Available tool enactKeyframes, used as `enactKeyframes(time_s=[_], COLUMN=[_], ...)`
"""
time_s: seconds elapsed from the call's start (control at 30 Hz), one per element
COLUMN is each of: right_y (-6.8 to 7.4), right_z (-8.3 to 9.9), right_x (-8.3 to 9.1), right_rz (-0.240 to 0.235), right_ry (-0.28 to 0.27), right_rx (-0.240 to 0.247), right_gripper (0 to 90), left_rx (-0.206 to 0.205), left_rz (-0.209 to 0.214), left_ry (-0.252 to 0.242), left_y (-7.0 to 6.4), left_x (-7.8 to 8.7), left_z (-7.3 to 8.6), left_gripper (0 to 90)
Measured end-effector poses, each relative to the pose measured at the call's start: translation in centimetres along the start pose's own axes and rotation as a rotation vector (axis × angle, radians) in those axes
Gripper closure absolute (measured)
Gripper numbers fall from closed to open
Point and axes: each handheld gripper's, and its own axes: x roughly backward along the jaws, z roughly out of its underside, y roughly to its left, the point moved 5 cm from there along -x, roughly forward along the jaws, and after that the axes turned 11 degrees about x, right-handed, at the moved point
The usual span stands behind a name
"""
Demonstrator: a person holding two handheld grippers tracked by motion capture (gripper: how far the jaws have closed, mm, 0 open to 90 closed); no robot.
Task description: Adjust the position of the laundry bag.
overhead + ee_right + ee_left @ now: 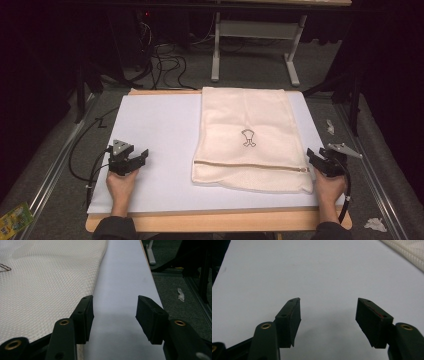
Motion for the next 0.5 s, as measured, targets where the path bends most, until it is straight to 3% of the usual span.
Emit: enactKeyframes(time_s=[0.5], right_y=[-0.13], right_z=[0.01], right_x=[-0.11], right_rz=[0.007], right_ry=[0.007], right_rx=[-0.002], right_gripper=[47.8], left_rx=[-0.002], left_rz=[-0.003], left_ry=[-0.002], left_y=[-0.02], left_x=[0.04], left_z=[0.01], left_gripper=[40.0])
